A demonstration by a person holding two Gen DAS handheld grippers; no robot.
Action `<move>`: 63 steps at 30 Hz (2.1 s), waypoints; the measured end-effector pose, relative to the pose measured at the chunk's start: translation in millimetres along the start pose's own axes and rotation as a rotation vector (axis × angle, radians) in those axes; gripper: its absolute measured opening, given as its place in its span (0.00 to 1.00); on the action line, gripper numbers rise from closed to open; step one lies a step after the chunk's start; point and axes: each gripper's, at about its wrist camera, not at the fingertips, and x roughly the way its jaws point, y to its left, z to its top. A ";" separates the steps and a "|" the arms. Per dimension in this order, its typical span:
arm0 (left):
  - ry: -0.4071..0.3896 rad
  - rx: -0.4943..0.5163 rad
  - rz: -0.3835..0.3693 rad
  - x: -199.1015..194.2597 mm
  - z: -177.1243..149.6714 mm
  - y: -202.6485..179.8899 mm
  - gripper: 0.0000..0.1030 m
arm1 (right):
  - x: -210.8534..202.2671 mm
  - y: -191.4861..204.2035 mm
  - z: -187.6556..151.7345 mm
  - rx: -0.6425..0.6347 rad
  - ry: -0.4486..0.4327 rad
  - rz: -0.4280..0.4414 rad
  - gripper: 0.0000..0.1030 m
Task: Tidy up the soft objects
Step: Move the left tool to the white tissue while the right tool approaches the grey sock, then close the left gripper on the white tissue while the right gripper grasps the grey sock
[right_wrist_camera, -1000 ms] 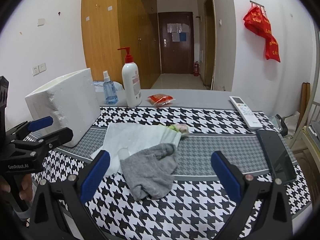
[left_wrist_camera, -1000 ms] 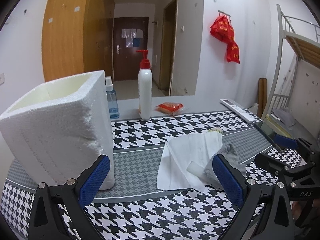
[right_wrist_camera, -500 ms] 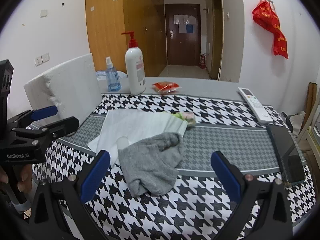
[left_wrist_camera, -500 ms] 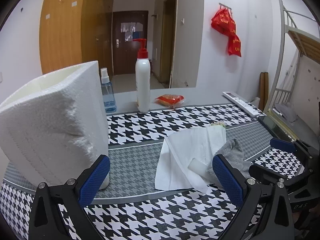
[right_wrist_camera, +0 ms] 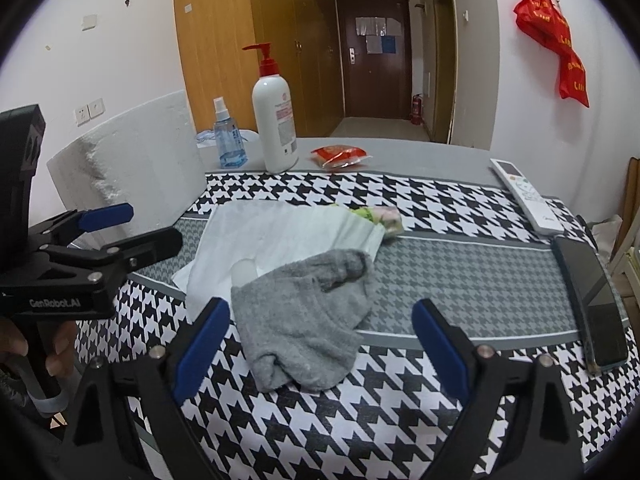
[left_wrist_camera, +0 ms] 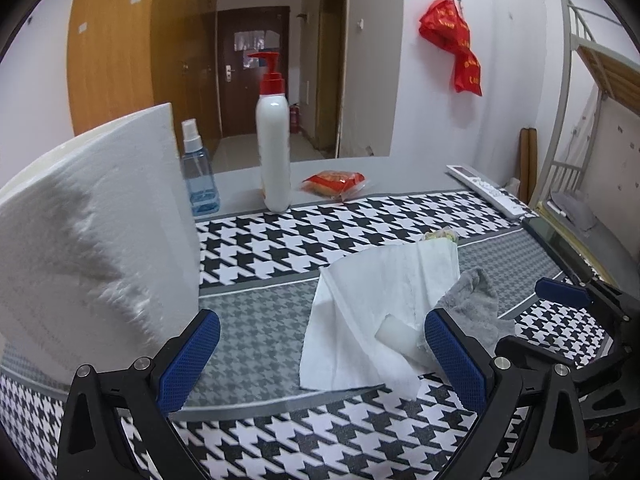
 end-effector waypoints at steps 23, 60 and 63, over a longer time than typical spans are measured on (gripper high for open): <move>0.166 -0.052 -0.029 57.0 10.3 -0.2 0.67 | 13.5 -7.4 4.0 -0.007 0.032 0.050 0.92; 0.151 -0.030 -0.079 64.5 4.1 1.1 0.03 | 38.8 -0.2 5.8 -0.042 0.143 0.035 0.62; 0.144 -0.036 -0.084 62.8 4.1 3.2 0.03 | 38.7 1.2 6.1 -0.044 0.146 0.036 0.62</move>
